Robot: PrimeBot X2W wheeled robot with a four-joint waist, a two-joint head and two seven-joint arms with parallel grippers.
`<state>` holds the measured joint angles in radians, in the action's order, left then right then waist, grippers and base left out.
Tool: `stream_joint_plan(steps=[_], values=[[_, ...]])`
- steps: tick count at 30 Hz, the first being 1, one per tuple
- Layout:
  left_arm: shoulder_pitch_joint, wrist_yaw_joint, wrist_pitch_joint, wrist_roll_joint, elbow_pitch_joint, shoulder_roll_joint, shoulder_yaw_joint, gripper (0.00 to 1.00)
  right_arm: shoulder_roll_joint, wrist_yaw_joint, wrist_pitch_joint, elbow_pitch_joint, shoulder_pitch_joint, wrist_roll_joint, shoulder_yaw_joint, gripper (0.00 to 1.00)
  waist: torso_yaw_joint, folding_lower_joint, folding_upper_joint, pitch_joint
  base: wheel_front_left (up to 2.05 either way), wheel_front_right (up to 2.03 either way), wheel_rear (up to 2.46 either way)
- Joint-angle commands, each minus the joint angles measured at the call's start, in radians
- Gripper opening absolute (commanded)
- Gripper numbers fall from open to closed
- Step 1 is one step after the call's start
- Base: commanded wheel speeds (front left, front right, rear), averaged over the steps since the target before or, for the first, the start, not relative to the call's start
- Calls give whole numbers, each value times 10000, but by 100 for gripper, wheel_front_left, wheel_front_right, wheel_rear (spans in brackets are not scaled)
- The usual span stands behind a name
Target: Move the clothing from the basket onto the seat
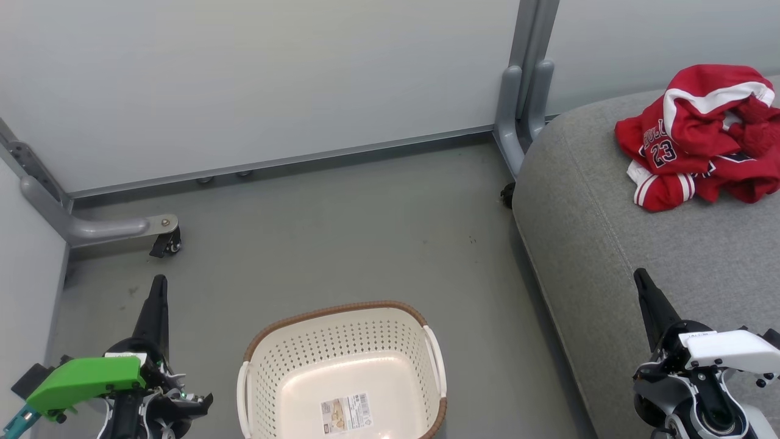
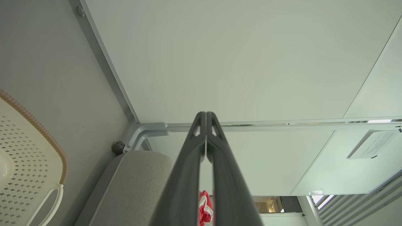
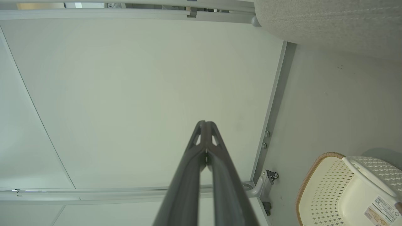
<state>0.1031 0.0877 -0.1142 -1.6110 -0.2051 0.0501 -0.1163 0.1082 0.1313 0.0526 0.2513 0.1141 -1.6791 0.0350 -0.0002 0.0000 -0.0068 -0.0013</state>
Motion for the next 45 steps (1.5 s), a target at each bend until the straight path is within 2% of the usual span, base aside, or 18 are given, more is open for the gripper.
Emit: stream_joint_plan(steps=[1,45], values=[[115,45,-34,-17,18,-3,-24,0,56,-10,-9,3,82,-59,-8,0,0,0,68,0,0,0,0],[115,45,-34,-17,19,-2,-24,0,176,-9,-146,-22,66,-201,-161,0,0,0,68,1,0,0,0]])
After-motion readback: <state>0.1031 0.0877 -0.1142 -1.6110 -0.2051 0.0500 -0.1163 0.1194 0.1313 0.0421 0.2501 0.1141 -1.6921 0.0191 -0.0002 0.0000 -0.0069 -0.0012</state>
